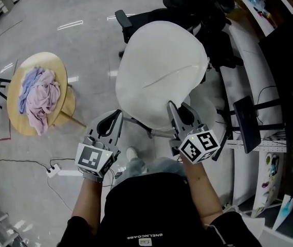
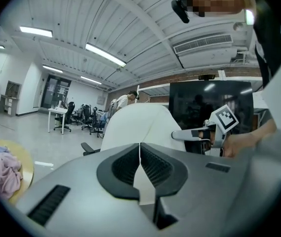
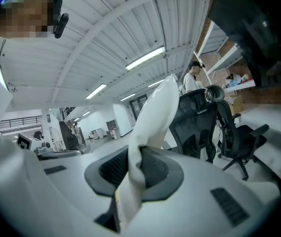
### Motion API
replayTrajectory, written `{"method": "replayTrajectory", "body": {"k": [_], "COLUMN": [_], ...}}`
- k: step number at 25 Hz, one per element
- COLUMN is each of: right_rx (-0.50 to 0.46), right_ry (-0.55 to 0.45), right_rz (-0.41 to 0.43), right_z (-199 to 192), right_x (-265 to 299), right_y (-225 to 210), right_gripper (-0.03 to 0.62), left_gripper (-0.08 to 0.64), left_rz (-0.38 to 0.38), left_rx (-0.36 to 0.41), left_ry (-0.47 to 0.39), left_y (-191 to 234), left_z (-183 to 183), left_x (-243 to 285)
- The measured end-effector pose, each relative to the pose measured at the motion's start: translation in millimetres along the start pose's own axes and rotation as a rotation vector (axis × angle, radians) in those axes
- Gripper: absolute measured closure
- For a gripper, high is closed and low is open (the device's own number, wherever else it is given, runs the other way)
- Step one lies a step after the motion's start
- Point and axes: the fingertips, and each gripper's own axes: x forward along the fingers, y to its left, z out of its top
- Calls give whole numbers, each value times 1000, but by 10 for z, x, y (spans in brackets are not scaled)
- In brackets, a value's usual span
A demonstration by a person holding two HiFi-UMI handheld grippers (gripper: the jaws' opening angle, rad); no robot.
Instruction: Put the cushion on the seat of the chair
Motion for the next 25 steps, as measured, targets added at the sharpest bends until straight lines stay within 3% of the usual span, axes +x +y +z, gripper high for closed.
{"method": "replayTrajectory", "body": {"k": [14, 25], "right_rx": [63, 101], "right_ry": [63, 160], "right_rz": [50, 136], "right_z": [-136, -382], "right_x": [237, 543], "right_y": [-137, -411], "right_gripper": [526, 526], "left_gripper": [546, 546], "left_rz": [57, 191], "left_rx": [-26, -40], "left_ry": [37, 85], "left_y": [11, 3], "left_z": [-160, -325], "left_x": [51, 182]}}
